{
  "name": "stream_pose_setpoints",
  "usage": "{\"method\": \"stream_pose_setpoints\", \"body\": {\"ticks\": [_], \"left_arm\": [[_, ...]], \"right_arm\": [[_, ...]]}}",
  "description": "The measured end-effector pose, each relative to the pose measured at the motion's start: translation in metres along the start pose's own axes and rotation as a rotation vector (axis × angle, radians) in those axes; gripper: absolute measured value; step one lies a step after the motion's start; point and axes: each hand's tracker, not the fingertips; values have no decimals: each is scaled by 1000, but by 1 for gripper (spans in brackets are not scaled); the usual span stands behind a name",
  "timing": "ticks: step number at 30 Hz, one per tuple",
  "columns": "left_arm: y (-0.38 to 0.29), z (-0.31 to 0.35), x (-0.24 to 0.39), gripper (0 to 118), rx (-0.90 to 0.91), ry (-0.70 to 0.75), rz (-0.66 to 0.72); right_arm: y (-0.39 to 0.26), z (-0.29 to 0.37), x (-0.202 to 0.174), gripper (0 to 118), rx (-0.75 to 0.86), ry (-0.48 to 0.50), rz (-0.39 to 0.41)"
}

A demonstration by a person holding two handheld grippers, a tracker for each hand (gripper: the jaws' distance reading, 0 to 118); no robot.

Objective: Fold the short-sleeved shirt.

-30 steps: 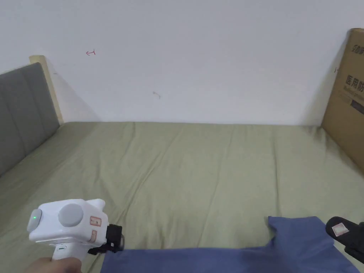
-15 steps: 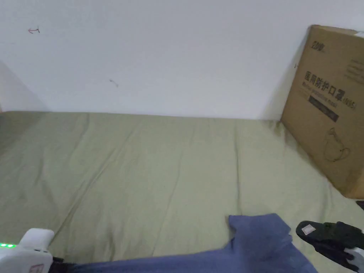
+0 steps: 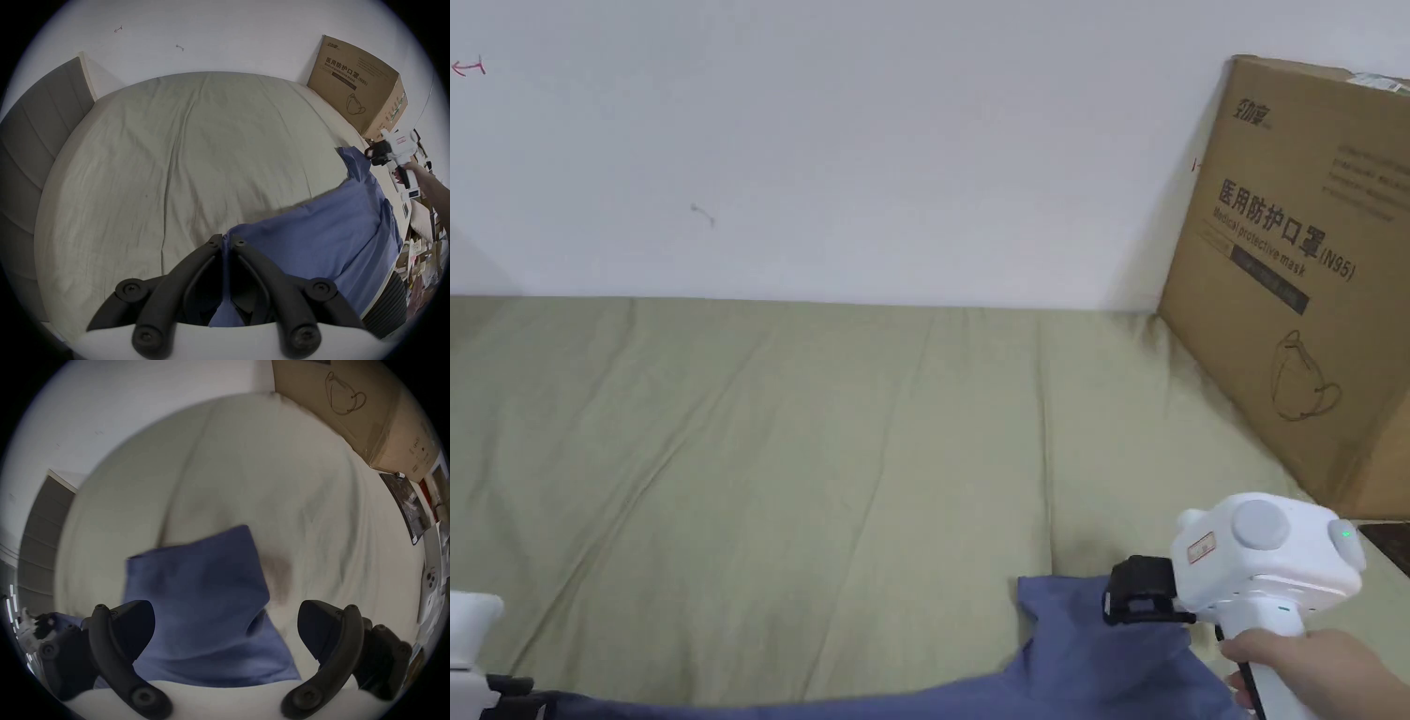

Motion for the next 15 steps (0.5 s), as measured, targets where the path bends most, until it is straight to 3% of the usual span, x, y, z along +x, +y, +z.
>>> {"method": "stream_pose_setpoints", "body": {"ticks": [1, 3, 4, 5, 6, 7, 8, 10, 13, 15], "left_arm": [[-1, 0, 0, 4, -4, 3, 1], [-2, -3, -1, 4, -16, 12, 3], [-3, -4, -2, 4, -21, 15, 9], [-5, -5, -4, 4, -26, 15, 19], [-5, -8, -7, 4, -31, 15, 32], [-6, -9, -8, 4, -34, 14, 43], [-7, -10, -9, 4, -35, 8, 55], [-8, -11, -9, 4, -31, 9, 73], [-7, -5, -12, 4, 12, 3, 129], [-1, 0, -15, 4, 39, -2, 161]], "right_arm": [[0, -7, 0, 109, -7, -13, 9], [-8, -3, -1, 80, -22, 66, -29], [-14, -1, -3, 71, -12, 32, -24], [-21, 8, -5, 65, 50, -36, 24], [-22, 13, -4, 60, 59, 2, 57], [-24, 18, 0, 38, 39, 39, 66], [-27, 23, 4, 6, 32, 81, 62], [-29, 38, 12, 1, 51, 164, 19], [-36, 79, 5, 1, 175, 145, 57], [-38, 98, 6, 1, 269, 179, 29]]}}
